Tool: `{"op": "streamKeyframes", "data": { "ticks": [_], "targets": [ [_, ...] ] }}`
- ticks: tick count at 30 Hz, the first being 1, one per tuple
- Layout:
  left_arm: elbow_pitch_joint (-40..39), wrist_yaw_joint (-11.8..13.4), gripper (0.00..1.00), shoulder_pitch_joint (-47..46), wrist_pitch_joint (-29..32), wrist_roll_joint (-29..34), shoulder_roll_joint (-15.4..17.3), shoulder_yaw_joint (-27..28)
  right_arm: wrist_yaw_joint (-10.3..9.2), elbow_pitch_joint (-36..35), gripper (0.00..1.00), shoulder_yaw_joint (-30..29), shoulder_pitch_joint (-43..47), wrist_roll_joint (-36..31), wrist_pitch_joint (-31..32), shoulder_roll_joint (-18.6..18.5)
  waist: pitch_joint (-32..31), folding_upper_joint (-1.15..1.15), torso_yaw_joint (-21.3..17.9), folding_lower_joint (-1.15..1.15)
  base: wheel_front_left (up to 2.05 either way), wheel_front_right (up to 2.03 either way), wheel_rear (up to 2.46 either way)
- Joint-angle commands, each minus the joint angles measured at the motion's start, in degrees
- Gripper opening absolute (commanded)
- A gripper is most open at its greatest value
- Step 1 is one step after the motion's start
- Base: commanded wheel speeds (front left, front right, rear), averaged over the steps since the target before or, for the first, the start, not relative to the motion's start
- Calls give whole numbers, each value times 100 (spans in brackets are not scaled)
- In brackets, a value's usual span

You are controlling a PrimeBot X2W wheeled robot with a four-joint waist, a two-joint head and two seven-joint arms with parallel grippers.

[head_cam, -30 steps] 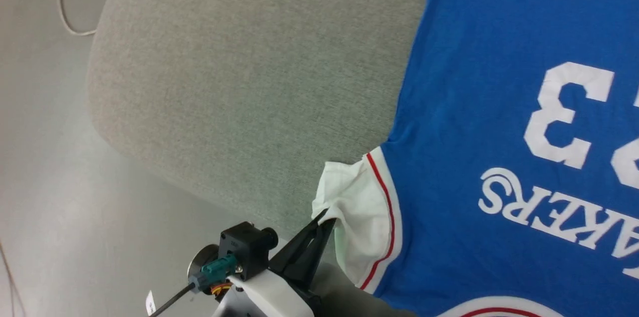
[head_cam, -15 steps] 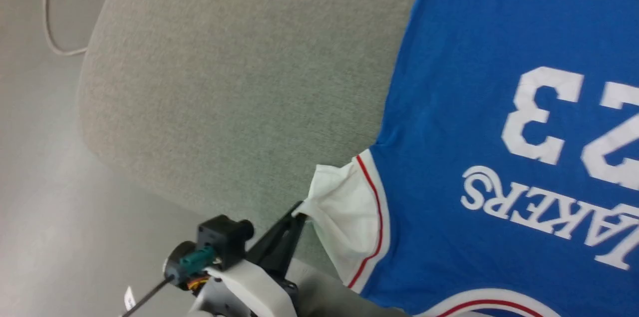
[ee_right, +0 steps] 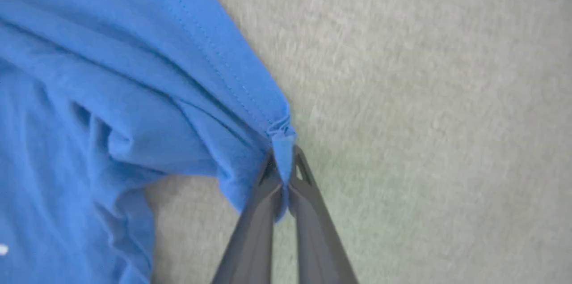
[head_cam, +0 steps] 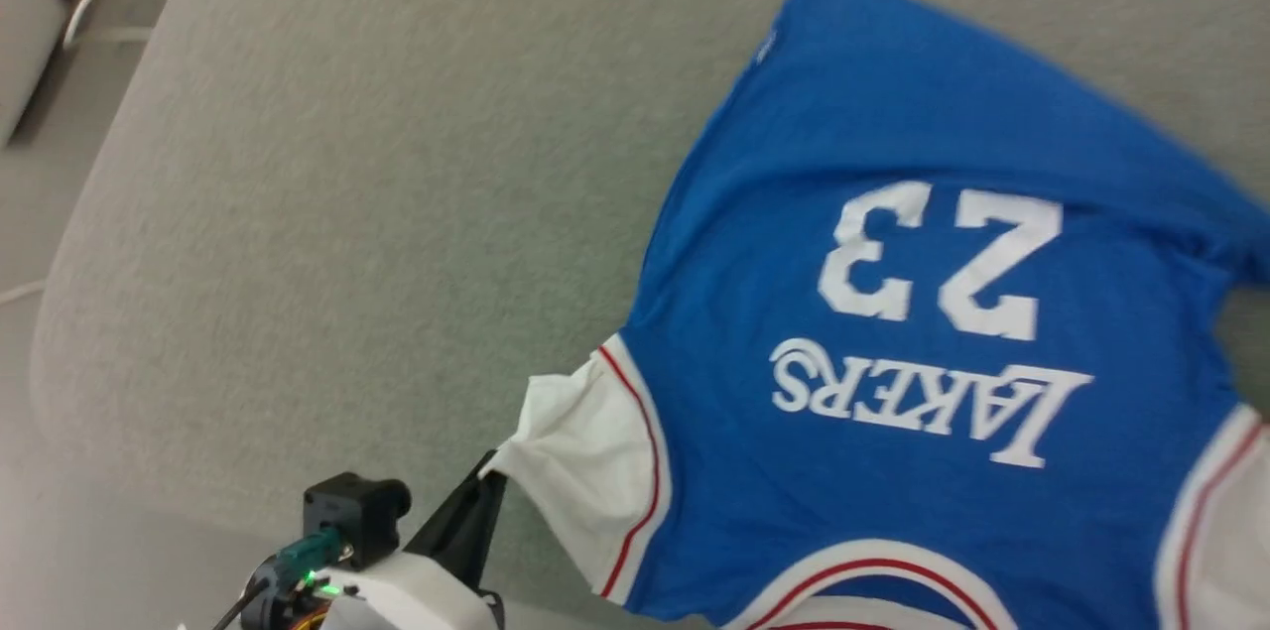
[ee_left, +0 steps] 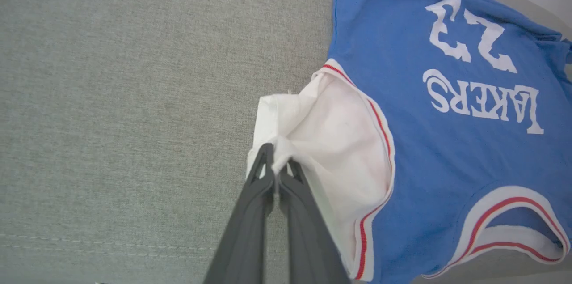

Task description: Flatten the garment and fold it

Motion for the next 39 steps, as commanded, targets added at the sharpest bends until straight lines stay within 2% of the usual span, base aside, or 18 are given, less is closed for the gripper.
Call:
{"op": "streamKeyframes", "data": {
  "ticks": [1, 8, 13, 18, 22, 28, 29, 30, 34, 39],
  "targets": [
    [16, 43, 0, 91, -43, -26, 38, 49, -6, -1, 0, 26, 341, 62, 34, -26, -922, 0, -873, 0, 0, 0, 0],
    [77, 164, 0, 455, -203, -195, 76, 167, -6, -812, 0, -331, 1713, 344, 140, -220, -1494, 0, -1227, 0, 0, 0, 0],
    [136, 208, 0, 647, -338, -262, 22, 190, -6, -1504, 0, -982, 2789, 429, 425, -205, -1729, 0, -1320, 0, 0, 0, 0],
    [170, 232, 0, 723, -498, -259, -11, 235, -6, -2264, 0, -1844, 3916, 228, 709, 193, -1793, 0, -1330, 0, 0, 0, 0],
    [191, 225, 0, 700, -555, -246, -31, 248, -6, -2694, 0, -2409, 4658, -90, 985, 670, -1763, 0, -1288, 0, 0, 0, 0],
    [163, 190, 0, 551, -606, -181, -49, 263, -6, -3086, 0, -2724, 4983, -461, 1321, 1197, -1662, 0, -1154, 0, 0, 0, 0],
    [153, 188, 0, 522, -611, -168, -51, 265, -6, -3164, 31, -2738, 4950, -523, 1327, 1205, -1639, 0, -1130, 0, 0, 0, 0],
    [140, 184, 0, 494, -611, -156, -54, 264, -6, -3227, 100, -2764, 4896, -580, 1331, 1207, -1610, 0, -1104, 0, 0, 0, 0],
    [63, 165, 0, 384, -603, -89, -71, 226, -6, -3550, 100, -2737, 4510, -596, 1349, 1154, -1447, 0, -976, 0, 0, 0, 0],
    [-110, 152, 0, 163, -602, 50, -132, 167, -6, -3865, 100, -2514, 3604, -607, 1268, 1006, -1034, 0, -722, 0, 0, 0, 0]
  ]
}}
